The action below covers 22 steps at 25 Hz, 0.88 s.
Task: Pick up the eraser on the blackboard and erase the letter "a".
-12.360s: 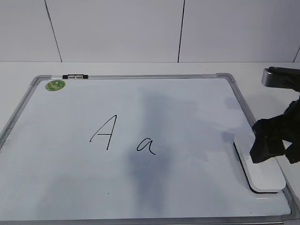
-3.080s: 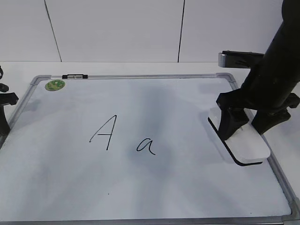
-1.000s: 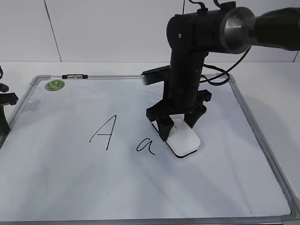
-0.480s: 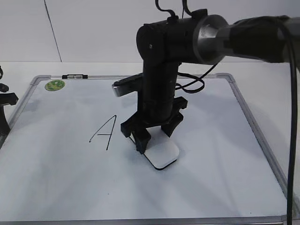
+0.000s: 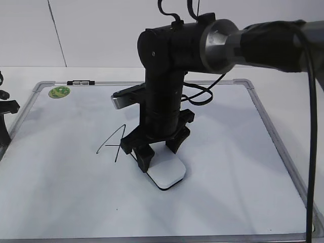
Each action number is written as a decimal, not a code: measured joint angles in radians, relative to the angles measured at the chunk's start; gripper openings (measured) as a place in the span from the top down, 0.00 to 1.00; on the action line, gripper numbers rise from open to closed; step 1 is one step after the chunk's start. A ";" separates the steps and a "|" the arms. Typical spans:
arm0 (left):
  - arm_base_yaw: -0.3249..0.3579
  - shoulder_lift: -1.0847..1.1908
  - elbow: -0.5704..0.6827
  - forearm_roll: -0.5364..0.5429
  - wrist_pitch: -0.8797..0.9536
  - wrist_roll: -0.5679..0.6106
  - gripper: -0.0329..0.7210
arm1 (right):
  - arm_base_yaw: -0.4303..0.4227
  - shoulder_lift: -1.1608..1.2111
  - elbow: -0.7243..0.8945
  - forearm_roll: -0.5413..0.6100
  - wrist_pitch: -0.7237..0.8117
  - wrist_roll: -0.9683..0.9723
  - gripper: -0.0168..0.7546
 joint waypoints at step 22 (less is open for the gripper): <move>0.000 0.000 0.000 -0.004 0.000 0.000 0.93 | -0.089 0.002 -0.001 -0.055 0.000 0.086 0.26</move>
